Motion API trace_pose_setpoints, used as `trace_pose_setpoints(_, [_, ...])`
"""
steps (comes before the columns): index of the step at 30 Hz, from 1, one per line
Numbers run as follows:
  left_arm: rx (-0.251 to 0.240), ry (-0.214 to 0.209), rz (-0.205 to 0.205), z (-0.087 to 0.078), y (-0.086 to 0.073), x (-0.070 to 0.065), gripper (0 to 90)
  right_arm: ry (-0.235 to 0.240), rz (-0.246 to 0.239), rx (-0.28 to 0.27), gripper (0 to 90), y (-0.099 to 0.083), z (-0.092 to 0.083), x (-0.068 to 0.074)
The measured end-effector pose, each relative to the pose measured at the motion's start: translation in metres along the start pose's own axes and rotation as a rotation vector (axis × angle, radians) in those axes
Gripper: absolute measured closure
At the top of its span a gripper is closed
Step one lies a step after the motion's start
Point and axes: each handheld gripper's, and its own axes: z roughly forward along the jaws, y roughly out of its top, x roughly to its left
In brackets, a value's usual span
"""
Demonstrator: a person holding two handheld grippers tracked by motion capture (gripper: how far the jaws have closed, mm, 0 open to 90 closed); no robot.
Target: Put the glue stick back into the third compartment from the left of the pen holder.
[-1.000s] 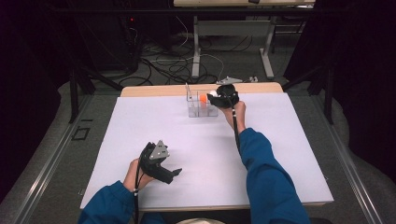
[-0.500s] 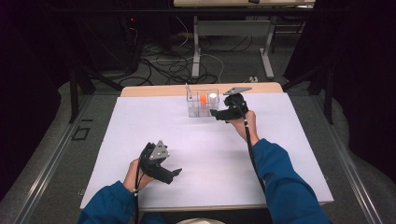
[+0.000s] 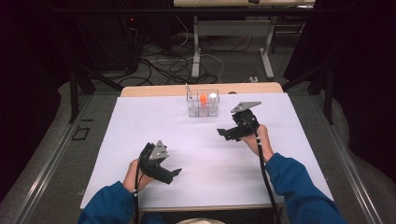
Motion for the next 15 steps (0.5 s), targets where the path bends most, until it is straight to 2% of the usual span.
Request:
trace_pose_setpoints(4, [-0.012, 0.013, -0.006, 0.001, -0.001, -0.001, 0.0, -0.007, -0.008, 0.011, 7.6, -0.014, -0.014, 0.005])
trace_pose_setpoints(6, [0.002, 0.004, -0.003, 0.000, 0.000, -0.001, 0.0, -0.010, -0.017, 0.031, 6.2, -0.021, -0.020, 0.007])
trace_pose_setpoints(9, [0.004, 0.001, -0.002, 0.000, 0.000, -0.001, 0.0, -0.015, -0.013, 0.016, 4.8, -0.034, -0.026, 0.011])
trace_pose_setpoints(15, [0.009, 0.000, 0.000, 0.000, 0.000, -0.001, 0.0, -0.023, -0.022, 0.036, 3.3, -0.054, -0.041, 0.016])
